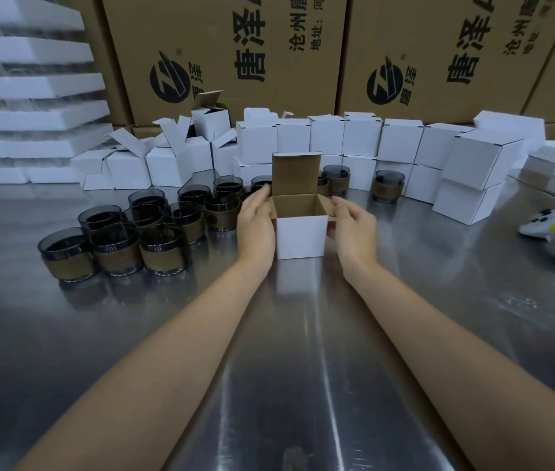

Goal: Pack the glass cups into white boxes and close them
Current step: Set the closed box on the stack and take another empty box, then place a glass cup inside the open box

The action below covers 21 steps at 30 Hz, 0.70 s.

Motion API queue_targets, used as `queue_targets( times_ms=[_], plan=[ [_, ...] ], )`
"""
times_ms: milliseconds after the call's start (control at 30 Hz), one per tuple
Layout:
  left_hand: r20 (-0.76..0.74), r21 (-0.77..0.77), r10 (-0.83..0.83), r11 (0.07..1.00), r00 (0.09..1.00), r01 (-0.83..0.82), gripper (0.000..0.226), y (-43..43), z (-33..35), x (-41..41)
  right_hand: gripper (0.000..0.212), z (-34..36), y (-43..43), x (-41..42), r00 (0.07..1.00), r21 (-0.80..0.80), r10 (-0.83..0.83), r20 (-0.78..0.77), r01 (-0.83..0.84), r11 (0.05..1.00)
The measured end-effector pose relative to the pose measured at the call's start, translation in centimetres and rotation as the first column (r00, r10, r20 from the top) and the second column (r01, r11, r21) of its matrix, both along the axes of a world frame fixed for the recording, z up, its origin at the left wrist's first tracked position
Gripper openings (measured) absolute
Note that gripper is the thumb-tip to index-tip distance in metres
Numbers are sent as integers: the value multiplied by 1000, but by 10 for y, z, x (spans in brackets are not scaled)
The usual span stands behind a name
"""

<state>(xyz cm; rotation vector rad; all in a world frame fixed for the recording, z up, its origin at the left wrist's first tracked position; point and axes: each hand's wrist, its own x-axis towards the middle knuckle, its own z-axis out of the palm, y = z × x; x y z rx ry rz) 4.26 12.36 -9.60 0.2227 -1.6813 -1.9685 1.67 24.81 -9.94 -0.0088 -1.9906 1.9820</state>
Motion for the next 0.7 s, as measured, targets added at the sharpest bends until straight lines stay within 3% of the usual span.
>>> queue_targets(
  times_ms=[233,367,467,633,700],
  plan=[
    [158,-277,-65,955,985,108,53,3,-4,-1,34,-5,0,3,993,269,114,10,-112,956],
    [309,-368,-112,902,944,227,79,3,-6,5,45,-2,2,6,982,358,189,13,-181,916],
    [329,-383,-203,864,922,327,96,0,-5,9,47,-5,4,7,975,387,220,18,-209,898],
    [224,-414,-246,852,943,321,62,0,-5,11,52,-3,17,-6,979,346,176,105,-202,916],
    [193,-405,-236,865,952,297,52,1,-7,11,54,0,24,-15,991,376,126,48,-135,917]
  ],
)
